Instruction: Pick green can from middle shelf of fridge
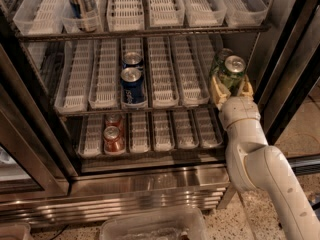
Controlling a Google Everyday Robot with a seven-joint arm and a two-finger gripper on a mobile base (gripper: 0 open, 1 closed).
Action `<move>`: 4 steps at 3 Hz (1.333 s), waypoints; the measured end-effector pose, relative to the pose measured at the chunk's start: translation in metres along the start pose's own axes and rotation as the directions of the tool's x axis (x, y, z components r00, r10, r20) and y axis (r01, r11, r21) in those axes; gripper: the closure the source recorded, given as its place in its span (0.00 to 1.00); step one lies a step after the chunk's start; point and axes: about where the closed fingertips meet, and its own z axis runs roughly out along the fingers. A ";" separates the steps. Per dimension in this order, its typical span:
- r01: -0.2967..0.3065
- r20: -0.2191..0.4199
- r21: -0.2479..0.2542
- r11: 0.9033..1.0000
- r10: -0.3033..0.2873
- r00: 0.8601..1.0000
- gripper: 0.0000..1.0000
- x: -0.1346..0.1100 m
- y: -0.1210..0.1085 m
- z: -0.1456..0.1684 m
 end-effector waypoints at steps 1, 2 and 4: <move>0.013 0.025 -0.027 1.000 -0.013 1.000 1.00 -0.018 0.000 0.000; 0.022 0.045 -0.065 0.998 -0.019 0.999 1.00 -0.034 0.002 -0.003; 0.035 0.022 -0.222 0.974 -0.031 0.999 1.00 -0.045 0.014 -0.031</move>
Offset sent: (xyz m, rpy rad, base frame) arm -0.0225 0.0044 0.0486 -0.0523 -0.0640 0.1057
